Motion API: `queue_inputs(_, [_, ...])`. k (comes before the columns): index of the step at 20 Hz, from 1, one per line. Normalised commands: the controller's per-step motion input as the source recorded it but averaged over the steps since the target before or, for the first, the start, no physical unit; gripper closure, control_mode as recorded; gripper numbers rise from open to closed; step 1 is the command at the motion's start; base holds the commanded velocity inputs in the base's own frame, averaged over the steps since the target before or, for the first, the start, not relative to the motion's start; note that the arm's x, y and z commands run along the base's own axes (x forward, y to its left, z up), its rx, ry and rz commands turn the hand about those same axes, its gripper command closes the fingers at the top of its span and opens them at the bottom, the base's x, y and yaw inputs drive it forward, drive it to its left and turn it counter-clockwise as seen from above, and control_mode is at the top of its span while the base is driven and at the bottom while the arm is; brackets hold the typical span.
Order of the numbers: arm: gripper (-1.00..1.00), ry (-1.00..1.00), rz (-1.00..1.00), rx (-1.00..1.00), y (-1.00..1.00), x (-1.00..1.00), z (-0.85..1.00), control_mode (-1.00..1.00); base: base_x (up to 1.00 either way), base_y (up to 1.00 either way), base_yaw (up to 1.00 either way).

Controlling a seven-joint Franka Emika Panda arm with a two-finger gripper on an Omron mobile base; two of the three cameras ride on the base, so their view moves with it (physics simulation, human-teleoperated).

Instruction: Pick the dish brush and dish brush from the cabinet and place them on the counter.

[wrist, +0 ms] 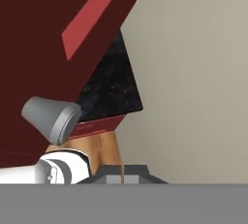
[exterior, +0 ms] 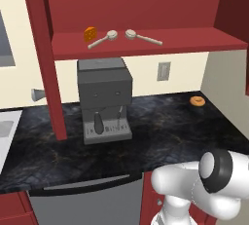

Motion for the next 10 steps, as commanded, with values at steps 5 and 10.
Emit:
queue_inputs(5, [1.0, 0.02, -0.05, -0.01, -0.48, -0.15, -0.05, -1.0, 0.0, 0.0, 0.0])
queue_inputs(10, [-1.0, 0.0, -0.01, 0.0, -0.03, -0.13, 0.0, -1.0, 0.0, 0.0, 0.0])
